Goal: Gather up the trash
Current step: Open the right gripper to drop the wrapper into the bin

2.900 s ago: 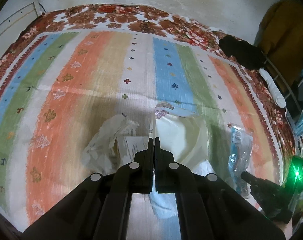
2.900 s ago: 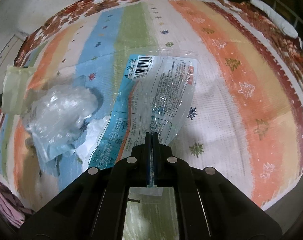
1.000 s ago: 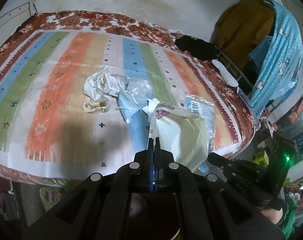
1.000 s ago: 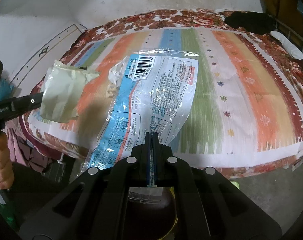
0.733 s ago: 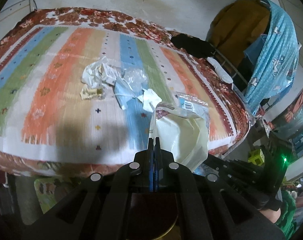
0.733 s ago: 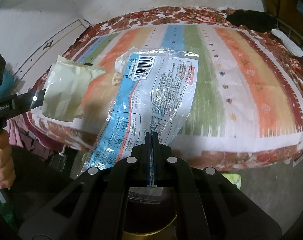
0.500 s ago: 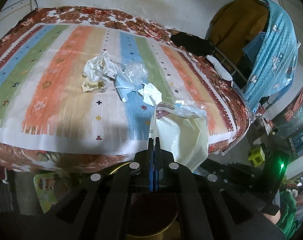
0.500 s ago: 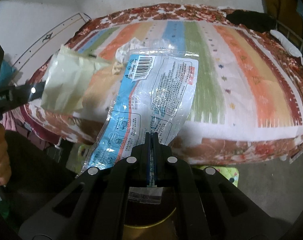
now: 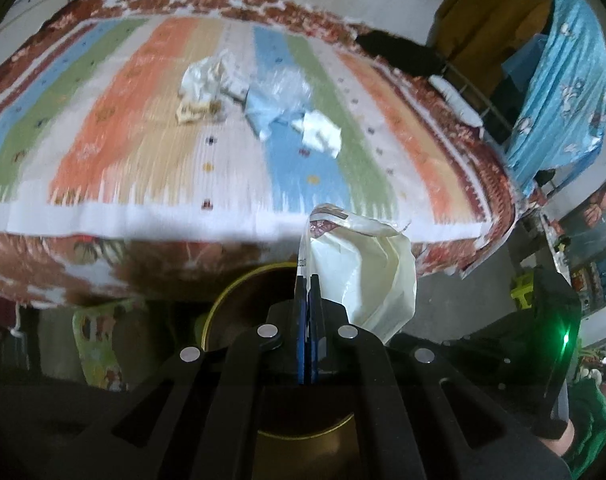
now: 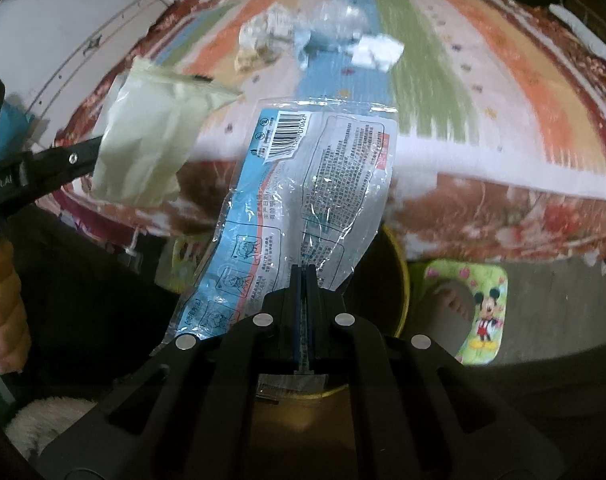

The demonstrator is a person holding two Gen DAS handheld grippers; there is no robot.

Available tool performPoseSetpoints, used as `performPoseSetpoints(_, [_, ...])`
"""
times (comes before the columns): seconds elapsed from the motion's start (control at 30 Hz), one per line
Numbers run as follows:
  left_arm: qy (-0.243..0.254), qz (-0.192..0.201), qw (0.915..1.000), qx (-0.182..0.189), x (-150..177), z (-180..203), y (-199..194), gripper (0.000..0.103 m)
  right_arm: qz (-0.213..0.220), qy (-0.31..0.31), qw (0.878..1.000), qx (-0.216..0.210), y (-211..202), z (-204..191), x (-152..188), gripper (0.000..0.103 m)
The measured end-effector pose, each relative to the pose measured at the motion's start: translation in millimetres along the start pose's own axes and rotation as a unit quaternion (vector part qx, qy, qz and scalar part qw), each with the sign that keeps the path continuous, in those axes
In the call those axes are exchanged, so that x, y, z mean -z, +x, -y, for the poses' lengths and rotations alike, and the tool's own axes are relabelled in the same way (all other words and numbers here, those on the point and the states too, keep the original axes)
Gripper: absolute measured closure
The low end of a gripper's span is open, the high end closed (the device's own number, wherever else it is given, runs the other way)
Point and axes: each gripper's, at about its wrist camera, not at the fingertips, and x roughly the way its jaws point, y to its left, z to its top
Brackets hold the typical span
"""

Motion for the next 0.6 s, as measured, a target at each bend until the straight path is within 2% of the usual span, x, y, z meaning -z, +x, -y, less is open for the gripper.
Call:
performPoseSetpoints(0.1, [-0.002,-0.03,0.9994,-0.019,7.6,1.3,14.7,0.103,-0.025,0.004,1.0,-0.005,12.5,-2.6,5.3,0.101])
performPoseSetpoints(0.2, [-0.021,-0.061,0.9979,-0.005,13.1,-2.2,28.0,0.101,-0.043,0.004,0.999,-0.015,20.3,-3.9,4.6,0.096])
performPoseSetpoints(0.23, [-0.029,-0.07,0.9971,-0.006,14.0,-4.6,32.0,0.094,-0.042,0.012,0.999,-0.013,21.3,-2.3,4.0,0.096])
performPoseSetpoints(0.27, [-0.039,-0.081,0.9959,-0.007,14.7,-8.5,36.8,0.073,-0.043,0.018,0.999,-0.01,21.7,-1.1,4.0,0.088])
performPoseSetpoints(0.3, [-0.049,-0.083,0.9954,-0.008,14.7,-11.7,38.1,0.061,-0.043,0.024,0.999,-0.009,21.9,0.9,3.7,0.079])
performPoseSetpoints(0.33, [-0.059,-0.079,0.9951,-0.008,13.7,-14.8,36.9,0.061,-0.041,0.031,0.999,-0.011,21.2,3.0,2.5,0.072])
performPoseSetpoints(0.4, [-0.078,-0.069,0.9945,0.009,11.2,-20.1,31.5,0.05,-0.038,0.035,0.999,-0.013,20.8,4.7,0.0,0.064])
performPoseSetpoints(0.43, [-0.082,-0.063,0.9945,0.014,10.6,-20.8,29.1,0.047,-0.037,0.036,0.999,-0.014,20.9,4.9,-0.8,0.059])
performPoseSetpoints(0.6, [-0.077,-0.052,0.9957,0.005,8.1,-17.9,26.7,0.045,-0.019,0.048,0.999,-0.018,16.0,9.0,-6.1,0.051])
